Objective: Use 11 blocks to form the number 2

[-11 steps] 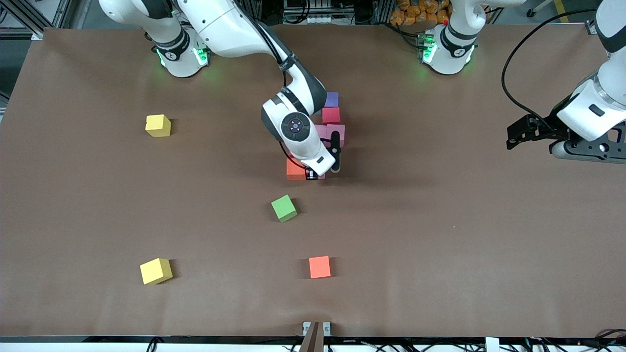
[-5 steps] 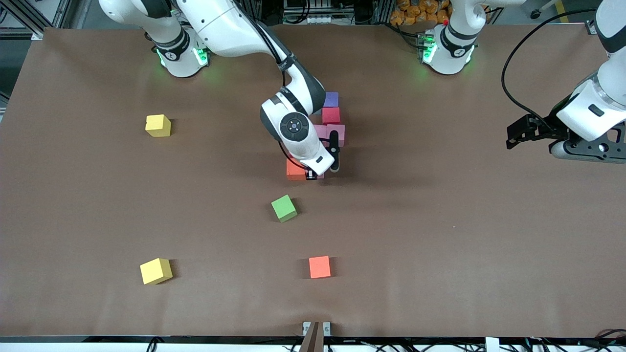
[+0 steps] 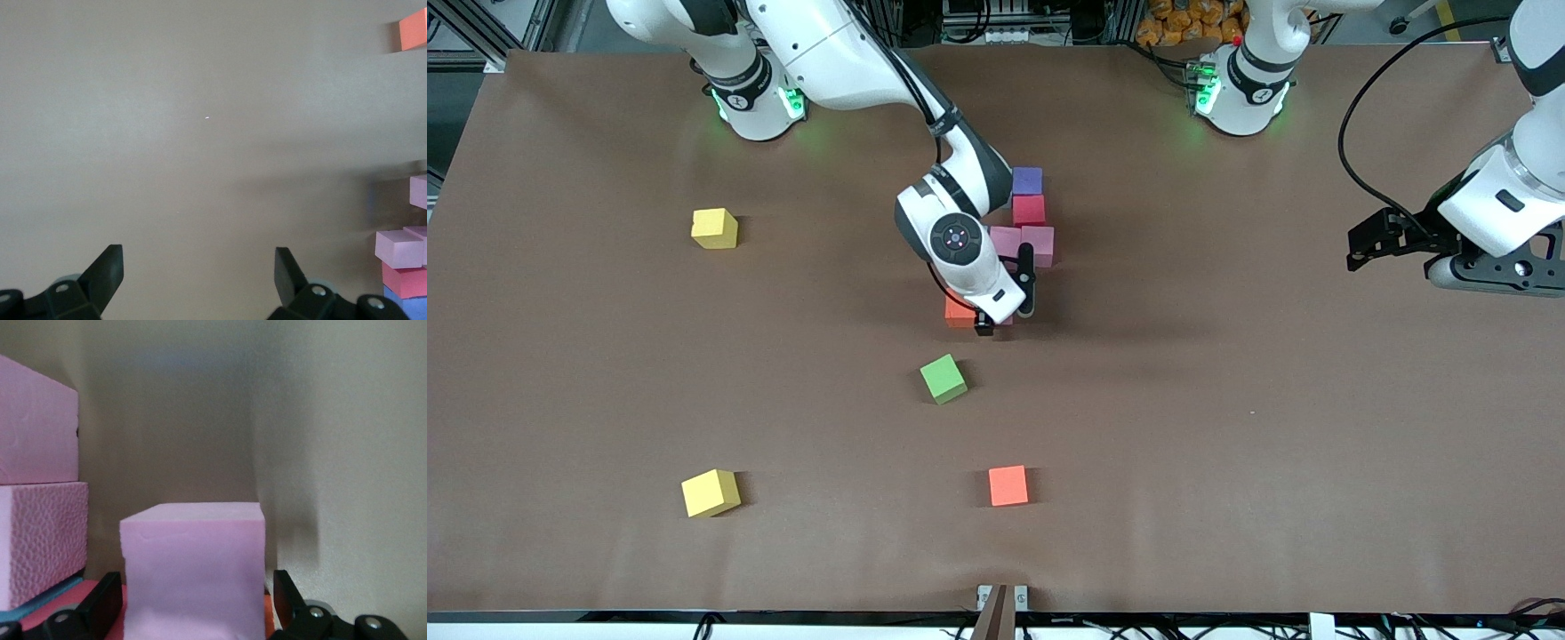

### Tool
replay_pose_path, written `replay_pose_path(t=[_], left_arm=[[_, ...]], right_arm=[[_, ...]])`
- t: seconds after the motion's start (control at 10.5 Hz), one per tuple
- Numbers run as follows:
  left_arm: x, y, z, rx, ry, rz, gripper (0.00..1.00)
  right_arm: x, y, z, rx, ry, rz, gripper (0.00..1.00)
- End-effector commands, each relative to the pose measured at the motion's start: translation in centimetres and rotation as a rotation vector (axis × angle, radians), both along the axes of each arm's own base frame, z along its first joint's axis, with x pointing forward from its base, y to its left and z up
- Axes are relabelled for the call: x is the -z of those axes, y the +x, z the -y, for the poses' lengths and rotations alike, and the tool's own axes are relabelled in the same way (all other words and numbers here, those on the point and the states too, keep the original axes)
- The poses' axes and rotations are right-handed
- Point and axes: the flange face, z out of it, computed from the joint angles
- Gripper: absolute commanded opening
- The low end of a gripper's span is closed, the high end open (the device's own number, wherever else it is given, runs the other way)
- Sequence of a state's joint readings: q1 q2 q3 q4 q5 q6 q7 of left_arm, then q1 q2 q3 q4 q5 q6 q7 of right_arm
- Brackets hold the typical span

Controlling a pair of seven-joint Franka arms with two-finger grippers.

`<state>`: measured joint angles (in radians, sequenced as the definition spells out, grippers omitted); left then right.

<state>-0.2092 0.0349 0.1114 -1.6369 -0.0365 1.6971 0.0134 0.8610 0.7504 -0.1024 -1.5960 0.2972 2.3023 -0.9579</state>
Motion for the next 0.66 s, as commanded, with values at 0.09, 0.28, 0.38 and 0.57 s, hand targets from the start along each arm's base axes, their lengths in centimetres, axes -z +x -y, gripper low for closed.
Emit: replay_pose_path(t=[0.09,0.28,0.38,0.57], left_arm=[[0.9,0.5,0.5,0.013,0.017,-0.014,1.0],[0.8,0.5,1.1,0.006,-0.007,-0.016,1.0],[0.6,0.9,1.2,0.008,-0.019,-0.01,1.0],[0.2,1.5,2.0,0.018,-0.016,0.004,1.0]], right_arm=[[-1.5,0.2,0.3,-0.006,0.017,-0.015,1.0],[-2.2,0.1,0.3,0.025,0.045,-0.048,1.0],[-2.8,0.1,0.2,0.024,0.05,-0.046,1.0],[-4.3,0.4,0.6,0.03,0.056,-0.06,1.0]])
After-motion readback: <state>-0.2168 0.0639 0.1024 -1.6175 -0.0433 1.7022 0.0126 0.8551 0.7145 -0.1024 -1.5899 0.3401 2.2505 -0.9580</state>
